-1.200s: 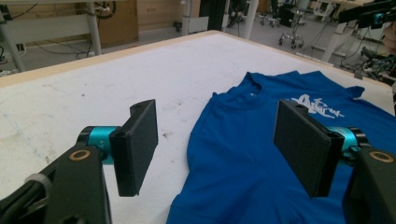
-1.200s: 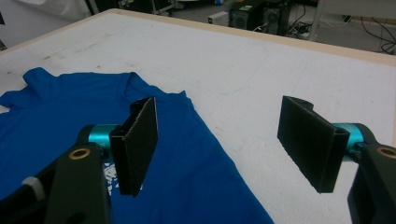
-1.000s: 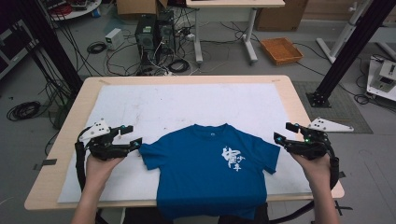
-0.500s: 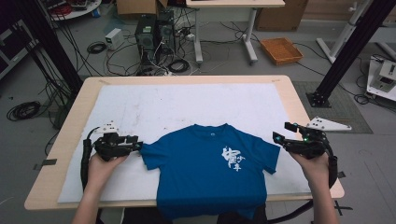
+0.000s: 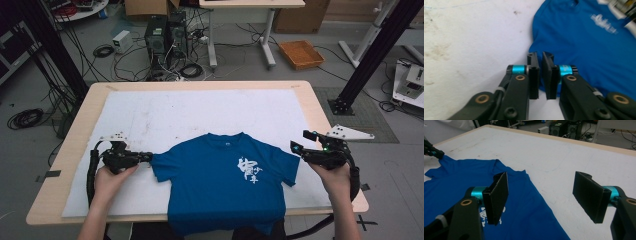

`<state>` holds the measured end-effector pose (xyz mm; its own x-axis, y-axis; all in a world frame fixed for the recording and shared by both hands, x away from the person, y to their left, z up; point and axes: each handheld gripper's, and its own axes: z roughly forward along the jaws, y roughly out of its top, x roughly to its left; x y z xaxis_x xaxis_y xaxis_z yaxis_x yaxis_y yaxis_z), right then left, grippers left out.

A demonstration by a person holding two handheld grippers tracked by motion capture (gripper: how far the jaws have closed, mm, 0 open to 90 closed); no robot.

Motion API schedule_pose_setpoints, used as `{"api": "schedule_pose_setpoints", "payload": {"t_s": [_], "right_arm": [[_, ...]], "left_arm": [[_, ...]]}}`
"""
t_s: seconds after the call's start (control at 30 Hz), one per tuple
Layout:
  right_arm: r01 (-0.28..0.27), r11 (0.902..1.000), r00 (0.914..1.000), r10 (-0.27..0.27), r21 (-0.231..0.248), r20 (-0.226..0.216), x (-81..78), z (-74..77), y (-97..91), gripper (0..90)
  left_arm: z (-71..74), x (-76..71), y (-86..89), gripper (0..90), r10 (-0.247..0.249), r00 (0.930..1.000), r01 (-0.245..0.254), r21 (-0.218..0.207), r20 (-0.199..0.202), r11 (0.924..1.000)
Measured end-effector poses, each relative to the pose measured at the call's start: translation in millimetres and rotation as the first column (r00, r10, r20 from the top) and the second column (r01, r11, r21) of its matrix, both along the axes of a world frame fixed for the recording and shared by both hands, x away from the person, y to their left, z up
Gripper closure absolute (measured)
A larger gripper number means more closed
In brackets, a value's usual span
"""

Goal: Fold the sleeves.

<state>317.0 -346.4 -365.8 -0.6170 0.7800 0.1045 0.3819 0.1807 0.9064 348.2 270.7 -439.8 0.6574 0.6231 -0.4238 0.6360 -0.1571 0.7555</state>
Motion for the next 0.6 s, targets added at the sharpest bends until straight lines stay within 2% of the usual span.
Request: {"api": "schedule_pose_setpoints", "payload": {"t_s": [0.03,0.07,0.1,0.17,0.2,0.23,0.33,0.37,0.4,0.47,0.5,0.57,0.6], "right_arm": [[0.000,1.0000,1.0000,0.000,0.000,0.002,0.1,0.0,-0.2,28.6],[0.001,1.0000,1.0000,-0.001,0.000,0.001,0.1,0.1,-0.3,28.6],[0.001,1.0000,1.0000,-0.001,0.000,0.001,0.1,0.1,-0.3,28.6],[0.003,1.0000,1.0000,-0.003,0.001,0.000,0.3,1.1,-0.1,28.6],[0.002,1.0000,1.0000,-0.002,0.004,0.001,0.3,1.6,0.1,28.6],[0.002,1.0000,1.0000,-0.002,0.004,0.001,0.3,1.6,0.1,28.6],[0.002,1.0000,0.9999,-0.002,0.006,0.011,0.2,4.8,1.0,28.6],[0.002,1.0000,0.9999,-0.002,0.006,0.011,0.2,4.8,1.0,28.6],[0.003,1.0000,0.9999,-0.003,0.003,0.017,0.0,6.2,1.4,28.6],[0.002,1.0000,0.9998,-0.002,0.002,0.017,-0.4,7.3,1.9,28.6],[0.001,1.0000,0.9998,-0.001,-0.001,0.018,-0.4,7.7,1.9,28.6],[0.001,1.0000,0.9998,-0.001,-0.002,0.022,-0.7,8.1,2.1,28.6],[0.001,1.0000,0.9997,-0.001,-0.004,0.023,-0.9,8.3,2.0,28.6]], "left_arm": [[0.0,0.0,0.0,86.8,0.000,1.0000,0.000,0.000,0.000,1.0000],[4.8,-2.0,-0.2,87.1,0.020,0.9995,-0.022,-0.065,-0.024,0.9977],[4.8,-2.0,-0.2,87.2,0.020,0.9995,-0.022,-0.065,-0.024,0.9977],[10.2,-4.4,-3.5,87.3,0.023,0.9992,-0.026,-0.113,-0.032,0.9932],[16.3,-6.7,-11.1,87.3,0.009,0.9992,-0.014,-0.126,-0.038,0.9920],[16.3,-6.7,-11.1,87.4,0.009,0.9992,-0.014,-0.126,-0.038,0.9920],[27.6,-9.6,-36.6,87.3,-0.022,0.9983,0.015,-0.127,-0.054,0.9918],[27.6,-9.6,-36.6,87.3,-0.022,0.9983,0.015,-0.127,-0.054,0.9918],[33.2,-10.8,-52.2,87.3,-0.041,0.9978,0.034,-0.126,-0.052,0.9914],[37.6,-10.7,-68.3,87.4,-0.059,0.9970,0.053,-0.123,-0.049,0.9910],[37.6,-10.7,-68.3,87.3,-0.059,0.9970,0.053,-0.123,-0.049,0.9910],[40.0,-9.3,-83.4,87.3,-0.064,0.9964,0.057,-0.125,-0.055,0.9906],[39.7,-6.4,-96.6,87.4,-0.073,0.9951,0.064,-0.126,-0.066,0.9900]]}}
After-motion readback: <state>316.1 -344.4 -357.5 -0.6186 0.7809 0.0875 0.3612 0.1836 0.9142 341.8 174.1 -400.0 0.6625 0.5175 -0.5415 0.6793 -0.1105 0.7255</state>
